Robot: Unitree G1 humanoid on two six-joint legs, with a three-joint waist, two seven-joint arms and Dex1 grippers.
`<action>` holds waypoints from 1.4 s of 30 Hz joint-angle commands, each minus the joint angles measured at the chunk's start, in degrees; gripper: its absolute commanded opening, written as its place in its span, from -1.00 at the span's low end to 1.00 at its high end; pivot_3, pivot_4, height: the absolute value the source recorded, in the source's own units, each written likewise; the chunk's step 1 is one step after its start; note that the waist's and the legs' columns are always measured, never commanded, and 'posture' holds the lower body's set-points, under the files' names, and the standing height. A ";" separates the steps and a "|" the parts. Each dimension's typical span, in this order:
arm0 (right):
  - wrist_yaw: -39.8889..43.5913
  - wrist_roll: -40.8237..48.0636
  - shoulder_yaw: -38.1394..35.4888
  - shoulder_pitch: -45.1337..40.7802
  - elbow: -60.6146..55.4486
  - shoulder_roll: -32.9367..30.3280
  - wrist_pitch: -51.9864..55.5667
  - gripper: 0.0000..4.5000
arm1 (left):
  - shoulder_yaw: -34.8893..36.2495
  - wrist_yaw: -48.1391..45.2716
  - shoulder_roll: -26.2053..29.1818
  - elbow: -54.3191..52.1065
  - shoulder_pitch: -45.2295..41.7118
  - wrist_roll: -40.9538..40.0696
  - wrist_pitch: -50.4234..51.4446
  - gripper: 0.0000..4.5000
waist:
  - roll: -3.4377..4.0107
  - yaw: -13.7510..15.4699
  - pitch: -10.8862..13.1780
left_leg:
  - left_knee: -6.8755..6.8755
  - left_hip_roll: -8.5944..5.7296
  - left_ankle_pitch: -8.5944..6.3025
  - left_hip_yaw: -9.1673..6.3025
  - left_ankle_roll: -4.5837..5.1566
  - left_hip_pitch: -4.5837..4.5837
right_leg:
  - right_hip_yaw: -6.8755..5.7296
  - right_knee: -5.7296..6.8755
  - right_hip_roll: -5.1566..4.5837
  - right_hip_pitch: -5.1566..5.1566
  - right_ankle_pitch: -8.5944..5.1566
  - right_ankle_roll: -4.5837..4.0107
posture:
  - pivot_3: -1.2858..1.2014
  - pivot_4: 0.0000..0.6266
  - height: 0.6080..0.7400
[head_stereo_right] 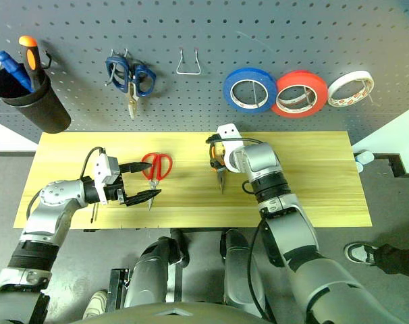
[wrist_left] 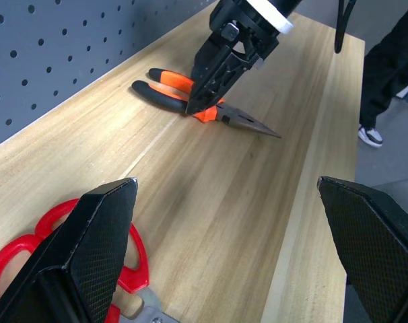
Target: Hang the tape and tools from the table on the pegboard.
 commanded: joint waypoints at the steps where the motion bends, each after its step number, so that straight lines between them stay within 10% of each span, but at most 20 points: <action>1: 0.24 -0.22 1.84 1.22 -2.27 1.37 3.11 0.96 | 0.81 -0.49 0.79 -1.53 0.85 -0.73 -0.53 1.00 | 0.00 0.01 0.00 | -0.02 0.00 0.00 0.00 0.00 -0.05 | 0.00 -0.01 0.00 -0.06 0.00 0.00 | -0.01 0.32 0.84; 11: -1.87 -2.37 2.27 1.08 -0.95 1.49 2.90 -0.10 | 0.90 -0.65 1.13 -0.99 1.11 -0.54 -1.09 1.00 | -0.01 -0.02 -0.01 | -0.02 0.00 0.19 0.00 -0.29 -0.76 | -0.02 -0.02 0.02 -0.73 0.01 0.01 | -0.01 0.28 0.84; 28: 20.04 14.11 1.84 3.99 -38.45 -13.53 13.83 -0.10 | 6.07 -1.78 3.78 -9.56 4.95 -7.42 1.99 1.00 | -0.35 -0.02 -1.01 | 0.14 0.02 0.34 -0.02 -0.48 -1.82 | -0.11 -0.05 0.32 -1.61 0.11 0.17 | -0.03 -0.34 0.84; 42: 23.42 24.91 -11.07 -4.24 -42.30 -15.22 9.39 -0.10 | 15.22 -6.43 9.79 -14.92 1.46 -22.17 13.05 1.00 | -0.92 -0.11 -6.30 | 0.28 -0.07 0.45 -0.08 -0.51 -1.83 | -0.25 -0.10 0.39 -1.47 0.31 0.05 | -0.05 -0.70 0.84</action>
